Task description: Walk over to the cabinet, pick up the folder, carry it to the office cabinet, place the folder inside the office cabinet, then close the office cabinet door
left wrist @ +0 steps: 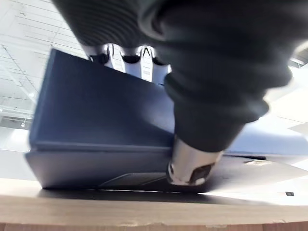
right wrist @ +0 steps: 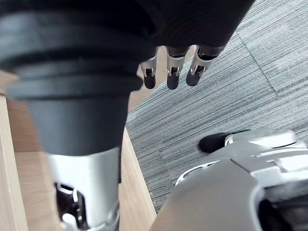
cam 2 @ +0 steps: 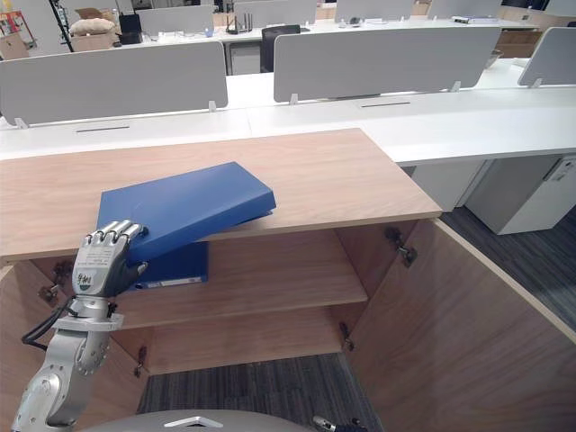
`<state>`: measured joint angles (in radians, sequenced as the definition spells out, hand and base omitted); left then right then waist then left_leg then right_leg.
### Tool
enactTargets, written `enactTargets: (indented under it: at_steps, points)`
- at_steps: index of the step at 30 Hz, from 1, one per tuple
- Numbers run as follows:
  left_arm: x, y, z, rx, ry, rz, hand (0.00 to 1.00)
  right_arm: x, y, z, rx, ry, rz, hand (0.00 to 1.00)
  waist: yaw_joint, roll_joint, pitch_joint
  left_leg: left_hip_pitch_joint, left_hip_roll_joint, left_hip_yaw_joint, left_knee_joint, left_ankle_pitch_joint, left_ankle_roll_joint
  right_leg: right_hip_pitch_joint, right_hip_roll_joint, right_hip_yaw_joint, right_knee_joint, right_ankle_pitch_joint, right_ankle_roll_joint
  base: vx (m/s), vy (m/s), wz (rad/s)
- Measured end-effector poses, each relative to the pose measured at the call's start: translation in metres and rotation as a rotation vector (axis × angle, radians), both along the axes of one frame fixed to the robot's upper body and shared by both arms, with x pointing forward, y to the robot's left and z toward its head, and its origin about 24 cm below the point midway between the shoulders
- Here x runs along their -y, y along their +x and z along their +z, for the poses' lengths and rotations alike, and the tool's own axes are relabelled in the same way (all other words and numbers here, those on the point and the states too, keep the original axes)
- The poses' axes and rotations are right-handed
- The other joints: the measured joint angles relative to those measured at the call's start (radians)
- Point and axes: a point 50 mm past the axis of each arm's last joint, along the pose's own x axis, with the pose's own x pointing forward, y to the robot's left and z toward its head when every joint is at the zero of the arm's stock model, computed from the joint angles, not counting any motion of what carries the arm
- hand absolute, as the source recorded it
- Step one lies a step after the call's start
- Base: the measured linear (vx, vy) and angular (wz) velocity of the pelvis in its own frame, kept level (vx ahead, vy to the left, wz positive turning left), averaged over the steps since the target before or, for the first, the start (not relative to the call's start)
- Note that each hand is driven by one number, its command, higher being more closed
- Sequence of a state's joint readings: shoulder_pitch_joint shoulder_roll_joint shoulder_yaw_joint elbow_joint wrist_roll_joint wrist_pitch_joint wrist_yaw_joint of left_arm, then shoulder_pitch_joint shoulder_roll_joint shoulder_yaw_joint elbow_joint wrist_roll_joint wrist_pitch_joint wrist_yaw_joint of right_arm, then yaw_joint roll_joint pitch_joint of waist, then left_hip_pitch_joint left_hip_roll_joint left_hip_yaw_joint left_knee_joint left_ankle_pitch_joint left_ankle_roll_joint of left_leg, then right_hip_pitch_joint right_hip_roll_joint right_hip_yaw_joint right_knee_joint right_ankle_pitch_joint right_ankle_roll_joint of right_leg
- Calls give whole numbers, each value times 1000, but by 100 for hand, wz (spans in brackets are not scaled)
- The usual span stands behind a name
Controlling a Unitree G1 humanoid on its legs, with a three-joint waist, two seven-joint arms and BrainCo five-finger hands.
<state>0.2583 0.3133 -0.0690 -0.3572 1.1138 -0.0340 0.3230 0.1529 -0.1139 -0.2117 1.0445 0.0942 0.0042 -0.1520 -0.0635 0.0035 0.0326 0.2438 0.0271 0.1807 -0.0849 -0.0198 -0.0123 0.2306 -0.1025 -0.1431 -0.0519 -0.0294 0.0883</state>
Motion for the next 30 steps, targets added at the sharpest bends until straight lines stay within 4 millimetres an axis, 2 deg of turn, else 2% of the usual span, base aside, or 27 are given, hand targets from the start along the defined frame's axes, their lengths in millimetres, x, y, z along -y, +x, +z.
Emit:
enactTargets:
  at_steps: [7, 10, 15, 18, 21, 25, 29, 30]
  points:
    - [11, -2, 11, 47, -33, -60, 100, -1, 13, 5, 71, 2, -9, 0, 0, 2, -7, -11, 3, 16, 0, -7, -9, -22, 1, 21, 8, 3, 1, -1, -3, -5]
    - [28, -1, 20, 88, -90, -155, 100, -5, 15, 4, 79, 8, 11, 0, -1, 2, -8, -14, 1, 18, 6, -3, -4, -26, 0, 24, 11, 4, 3, 2, -6, -1]
    - [69, 5, 46, 227, -292, -372, 100, -16, 43, 16, 227, 17, 37, 0, -4, 4, -12, -20, 4, 36, 6, -4, -3, -48, 2, 43, 25, 4, 3, -25, -18, -9]
    - [80, 4, 61, 301, -373, -425, 100, -21, 56, 23, 301, 25, 47, 0, -12, 4, -12, -21, 4, 41, 6, -5, -1, -55, 3, 49, 31, 4, 3, -15, -12, -8]
    - [83, -4, 84, 436, -481, -464, 100, -29, 77, 38, 437, 30, 9, 0, -20, 2, -12, -18, 4, 42, 6, -6, 0, -57, 3, 52, 39, 4, 3, -28, -14, -1]
    - [82, -12, 99, 538, -614, -480, 100, -40, 97, 61, 616, 69, -30, 0, -19, 0, -12, -17, 4, 47, 6, -7, 2, -62, 3, 59, 43, 3, 4, -42, -16, -5]
    - [80, -18, 108, 608, -807, -510, 100, -48, 117, 99, 862, 113, -98, 0, -10, -3, -10, -19, 4, 67, 6, -9, 4, -76, 4, 79, 49, 3, 4, -29, -11, -13]
    - [80, -19, 109, 602, -888, -533, 100, -49, 122, 117, 967, 126, -131, 0, -11, -8, -7, -19, 4, 67, 6, -9, 4, -77, 4, 79, 49, 3, 5, 0, 0, 0]
